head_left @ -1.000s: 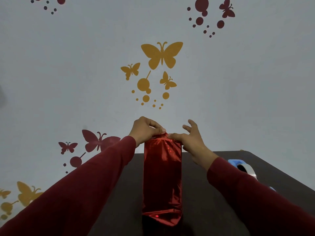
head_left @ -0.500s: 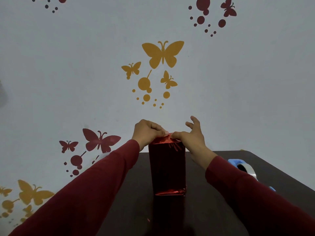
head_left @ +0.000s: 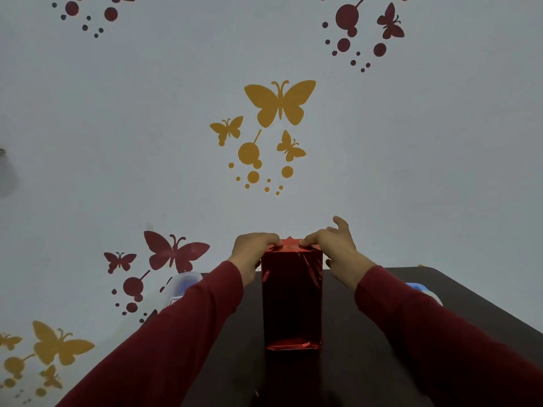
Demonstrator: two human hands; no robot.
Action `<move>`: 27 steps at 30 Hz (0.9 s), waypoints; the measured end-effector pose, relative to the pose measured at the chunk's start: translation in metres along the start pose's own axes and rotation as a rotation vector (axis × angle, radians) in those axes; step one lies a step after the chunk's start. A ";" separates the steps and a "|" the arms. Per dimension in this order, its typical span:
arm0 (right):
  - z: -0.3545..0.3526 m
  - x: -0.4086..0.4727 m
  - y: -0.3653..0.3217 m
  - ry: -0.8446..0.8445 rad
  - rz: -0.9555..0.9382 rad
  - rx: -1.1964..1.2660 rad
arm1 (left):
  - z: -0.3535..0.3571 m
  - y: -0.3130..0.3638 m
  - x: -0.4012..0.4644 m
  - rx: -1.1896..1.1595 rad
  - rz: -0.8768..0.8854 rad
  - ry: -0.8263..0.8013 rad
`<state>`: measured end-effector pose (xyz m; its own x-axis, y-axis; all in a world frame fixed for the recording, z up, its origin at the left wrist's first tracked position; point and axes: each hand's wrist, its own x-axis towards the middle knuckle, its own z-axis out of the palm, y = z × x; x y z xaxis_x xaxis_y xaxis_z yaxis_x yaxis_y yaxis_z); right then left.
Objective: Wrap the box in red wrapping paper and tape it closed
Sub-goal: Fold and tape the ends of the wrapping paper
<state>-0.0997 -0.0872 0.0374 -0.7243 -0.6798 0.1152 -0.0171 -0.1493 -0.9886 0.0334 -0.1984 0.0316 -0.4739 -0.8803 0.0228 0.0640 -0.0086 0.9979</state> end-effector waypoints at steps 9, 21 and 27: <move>0.011 -0.002 -0.008 -0.039 -0.025 -0.089 | -0.005 0.005 -0.003 -0.088 0.031 0.123; 0.025 -0.006 0.001 -0.021 -0.077 -0.200 | -0.024 -0.007 -0.018 -0.165 0.019 0.004; 0.024 -0.010 -0.001 -0.050 -0.127 -0.233 | -0.022 -0.011 -0.012 -0.225 -0.011 0.075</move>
<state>-0.0756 -0.0974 0.0394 -0.6715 -0.7014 0.2390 -0.2685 -0.0704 -0.9607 0.0579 -0.1979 0.0191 -0.4096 -0.9123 -0.0012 0.2573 -0.1168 0.9592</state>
